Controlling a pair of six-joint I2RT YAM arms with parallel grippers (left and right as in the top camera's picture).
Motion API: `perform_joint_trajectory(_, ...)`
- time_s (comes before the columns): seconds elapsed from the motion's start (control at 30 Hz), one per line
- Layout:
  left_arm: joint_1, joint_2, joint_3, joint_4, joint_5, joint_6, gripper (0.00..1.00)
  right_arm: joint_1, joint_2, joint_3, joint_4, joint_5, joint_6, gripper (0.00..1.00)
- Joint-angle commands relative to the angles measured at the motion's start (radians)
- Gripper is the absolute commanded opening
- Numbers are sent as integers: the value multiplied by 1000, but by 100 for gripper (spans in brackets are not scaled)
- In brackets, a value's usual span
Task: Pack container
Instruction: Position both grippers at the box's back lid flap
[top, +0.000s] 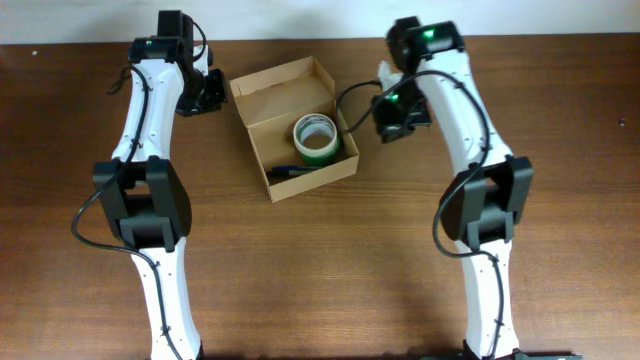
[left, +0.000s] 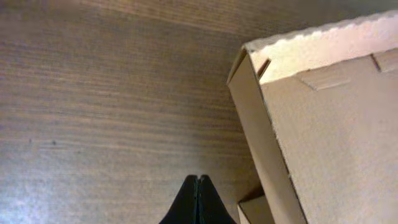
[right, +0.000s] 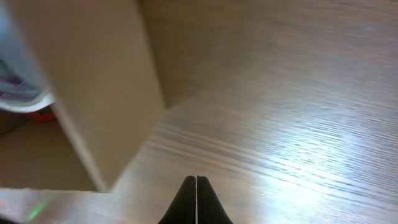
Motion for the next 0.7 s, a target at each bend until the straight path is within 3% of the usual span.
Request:
perform_joint_trajectory(0.0, 5, 21, 2, 14, 22, 26, 2, 35, 18, -5, -3, -16, -15, 4)
perform_joint_trajectory(0.67, 5, 60, 2, 47, 44, 61, 2, 121, 77, -5, -8, -130, -102, 4)
